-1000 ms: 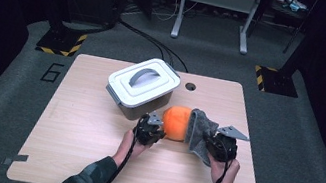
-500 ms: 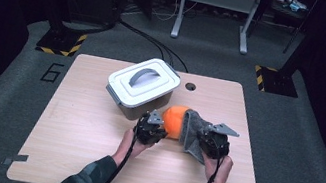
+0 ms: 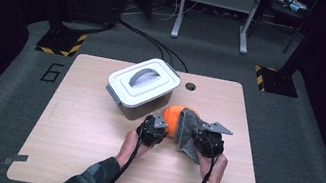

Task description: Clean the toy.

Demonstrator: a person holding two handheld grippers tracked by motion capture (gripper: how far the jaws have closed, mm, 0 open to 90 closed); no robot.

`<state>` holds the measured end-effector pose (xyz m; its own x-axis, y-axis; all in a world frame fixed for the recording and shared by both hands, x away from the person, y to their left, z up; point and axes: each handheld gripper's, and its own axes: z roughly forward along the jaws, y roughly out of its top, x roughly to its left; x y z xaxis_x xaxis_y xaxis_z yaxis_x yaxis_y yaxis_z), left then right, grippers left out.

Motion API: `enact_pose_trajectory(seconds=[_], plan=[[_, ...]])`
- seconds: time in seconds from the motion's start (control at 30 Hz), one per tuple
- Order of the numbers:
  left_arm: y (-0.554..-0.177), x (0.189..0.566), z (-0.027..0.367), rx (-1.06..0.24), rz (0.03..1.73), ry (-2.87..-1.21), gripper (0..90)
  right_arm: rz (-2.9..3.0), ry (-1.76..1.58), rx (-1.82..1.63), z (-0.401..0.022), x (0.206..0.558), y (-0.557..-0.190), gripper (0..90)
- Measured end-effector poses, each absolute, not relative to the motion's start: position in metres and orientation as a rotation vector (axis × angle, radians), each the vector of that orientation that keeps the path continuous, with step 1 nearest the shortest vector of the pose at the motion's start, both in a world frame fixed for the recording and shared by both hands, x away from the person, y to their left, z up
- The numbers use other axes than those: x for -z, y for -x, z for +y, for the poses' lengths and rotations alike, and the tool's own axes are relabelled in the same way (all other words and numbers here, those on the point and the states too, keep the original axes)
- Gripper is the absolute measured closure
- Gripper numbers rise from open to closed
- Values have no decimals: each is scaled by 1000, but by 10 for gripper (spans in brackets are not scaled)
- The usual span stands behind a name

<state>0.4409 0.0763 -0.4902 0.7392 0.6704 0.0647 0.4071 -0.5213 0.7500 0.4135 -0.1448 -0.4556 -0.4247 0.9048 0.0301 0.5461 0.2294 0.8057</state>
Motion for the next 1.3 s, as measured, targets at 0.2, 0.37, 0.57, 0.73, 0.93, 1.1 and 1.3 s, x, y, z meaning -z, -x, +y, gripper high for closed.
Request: enact_pose_trajectory(seconds=[0.2, 0.37, 0.57, 0.73, 0.93, 1.1, 1.3], plan=[[-442, 485, 82, -401, 783, -2117, 856, 2026, -1322, -1096, -150, 451, -409, 805], [-443, 475, 88, -318, 765, -2055, 862, 1982, -1314, -1125, -158, 438, -400, 805], [-438, 465, 91, -231, 731, -2018, 862, 1997, -1242, -1155, -146, 421, -386, 805], [-437, 465, 94, -181, 742, -2001, 862, 2078, -1177, -1086, -120, 426, -388, 805], [-440, 469, 102, -142, 770, -1987, 862, 2056, -1265, -1057, -133, 440, -402, 807], [-441, 471, 103, -125, 780, -1988, 861, 2018, -1359, -1017, -159, 455, -420, 807], [-442, 472, 104, -134, 784, -1987, 860, 2007, -1457, -959, -180, 467, -431, 807]])
